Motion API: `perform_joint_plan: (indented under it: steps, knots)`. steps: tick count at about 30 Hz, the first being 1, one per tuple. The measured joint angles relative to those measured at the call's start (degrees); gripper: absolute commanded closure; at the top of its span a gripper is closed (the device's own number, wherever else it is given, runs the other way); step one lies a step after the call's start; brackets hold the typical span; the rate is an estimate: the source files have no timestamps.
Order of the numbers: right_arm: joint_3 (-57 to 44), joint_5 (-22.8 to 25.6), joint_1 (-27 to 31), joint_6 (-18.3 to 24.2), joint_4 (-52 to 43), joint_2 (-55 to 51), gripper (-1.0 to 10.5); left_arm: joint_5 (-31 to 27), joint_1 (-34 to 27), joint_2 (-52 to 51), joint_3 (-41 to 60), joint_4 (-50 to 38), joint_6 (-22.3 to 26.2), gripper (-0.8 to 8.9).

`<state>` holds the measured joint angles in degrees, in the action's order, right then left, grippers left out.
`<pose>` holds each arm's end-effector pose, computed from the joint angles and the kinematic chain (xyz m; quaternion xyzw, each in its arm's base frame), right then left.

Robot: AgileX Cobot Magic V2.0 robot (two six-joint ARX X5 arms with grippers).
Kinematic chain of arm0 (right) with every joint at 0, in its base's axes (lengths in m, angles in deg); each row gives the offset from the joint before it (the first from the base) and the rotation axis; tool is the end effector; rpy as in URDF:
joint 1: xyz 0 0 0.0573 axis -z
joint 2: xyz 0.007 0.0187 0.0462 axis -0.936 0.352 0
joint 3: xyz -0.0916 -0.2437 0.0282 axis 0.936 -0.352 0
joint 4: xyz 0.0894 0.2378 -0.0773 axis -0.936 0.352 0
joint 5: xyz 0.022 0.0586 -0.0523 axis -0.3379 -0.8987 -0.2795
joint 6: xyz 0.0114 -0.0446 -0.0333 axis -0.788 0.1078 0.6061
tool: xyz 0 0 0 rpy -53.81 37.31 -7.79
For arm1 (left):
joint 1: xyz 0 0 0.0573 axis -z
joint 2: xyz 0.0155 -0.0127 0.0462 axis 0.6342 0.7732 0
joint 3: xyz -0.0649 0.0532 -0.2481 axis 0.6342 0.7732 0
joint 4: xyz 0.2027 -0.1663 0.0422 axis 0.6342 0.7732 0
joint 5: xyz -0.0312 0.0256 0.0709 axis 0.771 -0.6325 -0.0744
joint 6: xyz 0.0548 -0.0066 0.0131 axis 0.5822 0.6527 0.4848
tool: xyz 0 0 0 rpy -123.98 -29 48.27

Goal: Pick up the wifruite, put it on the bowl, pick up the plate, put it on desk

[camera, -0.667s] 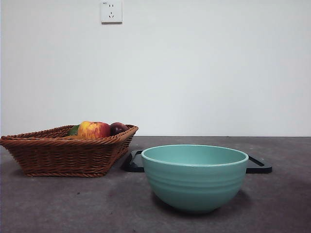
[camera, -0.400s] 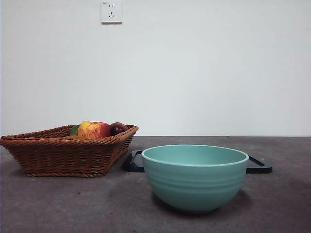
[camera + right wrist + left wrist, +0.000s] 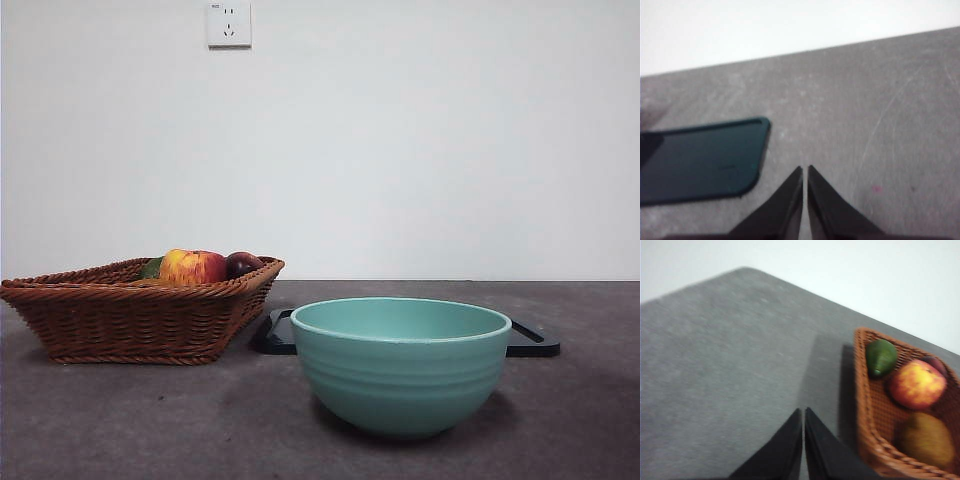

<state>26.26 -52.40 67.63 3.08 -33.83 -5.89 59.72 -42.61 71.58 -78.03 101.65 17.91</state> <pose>0.1150 0.0045 0.1607 0.1087 0.0707 0.0212 0.9913 0.1140 0.0071 0.1595 -0.1825 0.0741 0.0530 0.9790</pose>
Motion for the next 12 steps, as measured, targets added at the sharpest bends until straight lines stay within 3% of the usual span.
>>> perform_joint_plan:
  steps: [12]
  knots:
    - [11.3,-0.39,0.0,-1.49,2.32,0.48,9.4,2.73,0.0,2.34,-12.48,8.33,-2.29,8.04]
